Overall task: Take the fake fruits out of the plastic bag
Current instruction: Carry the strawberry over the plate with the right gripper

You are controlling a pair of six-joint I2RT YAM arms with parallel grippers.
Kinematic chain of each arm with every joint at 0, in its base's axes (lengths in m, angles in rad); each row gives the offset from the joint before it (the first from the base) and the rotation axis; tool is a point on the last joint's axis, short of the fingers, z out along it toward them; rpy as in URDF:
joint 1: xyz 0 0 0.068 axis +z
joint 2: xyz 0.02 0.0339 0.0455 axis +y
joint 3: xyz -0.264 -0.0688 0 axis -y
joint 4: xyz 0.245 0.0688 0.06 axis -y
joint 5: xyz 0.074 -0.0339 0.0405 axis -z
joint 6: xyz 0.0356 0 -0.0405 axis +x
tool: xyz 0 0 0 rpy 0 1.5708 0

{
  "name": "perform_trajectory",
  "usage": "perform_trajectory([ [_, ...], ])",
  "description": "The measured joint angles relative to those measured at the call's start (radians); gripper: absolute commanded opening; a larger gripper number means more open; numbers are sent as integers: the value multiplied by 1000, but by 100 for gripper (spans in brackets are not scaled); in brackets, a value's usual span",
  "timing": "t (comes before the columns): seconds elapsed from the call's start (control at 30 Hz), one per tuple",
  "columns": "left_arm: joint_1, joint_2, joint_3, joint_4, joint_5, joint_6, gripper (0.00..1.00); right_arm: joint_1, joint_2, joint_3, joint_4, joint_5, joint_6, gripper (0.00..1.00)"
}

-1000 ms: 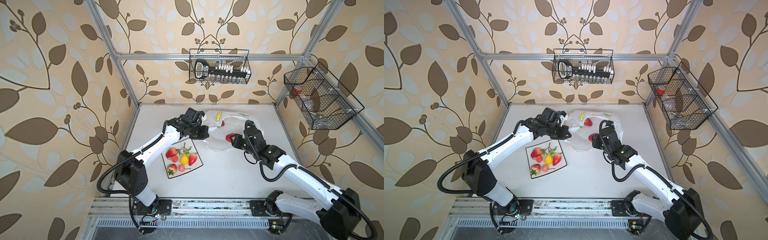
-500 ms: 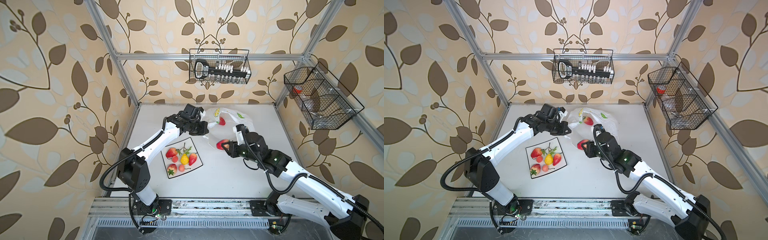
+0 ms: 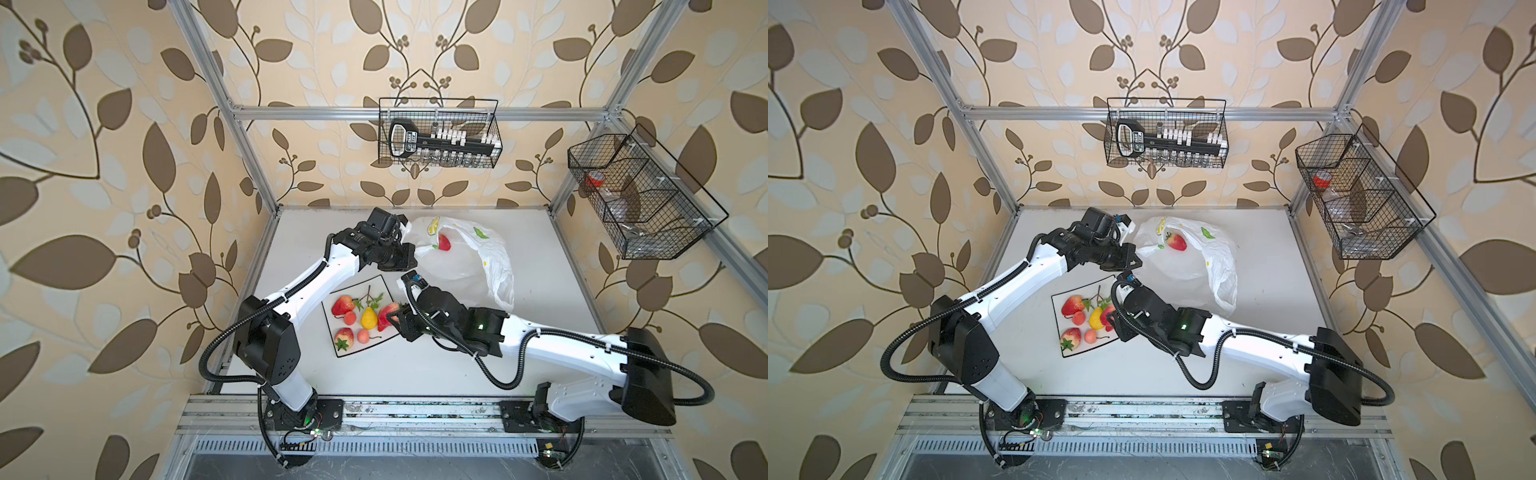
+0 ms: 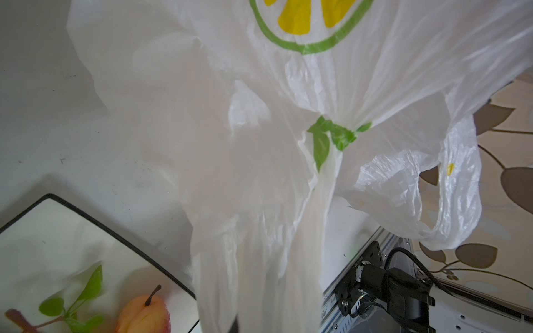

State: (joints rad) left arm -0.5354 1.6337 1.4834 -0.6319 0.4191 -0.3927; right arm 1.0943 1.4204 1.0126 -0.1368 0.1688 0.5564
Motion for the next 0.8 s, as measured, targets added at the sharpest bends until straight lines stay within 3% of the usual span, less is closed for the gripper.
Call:
perform_trajectory([
  [0.37, 0, 0, 18, -19, 0, 6, 0, -6, 274, 143, 113, 71, 4, 44],
  [0.8, 20, 0, 28, 18, -8, 42, 0, -42, 481, 294, 140, 24, -21, 45],
])
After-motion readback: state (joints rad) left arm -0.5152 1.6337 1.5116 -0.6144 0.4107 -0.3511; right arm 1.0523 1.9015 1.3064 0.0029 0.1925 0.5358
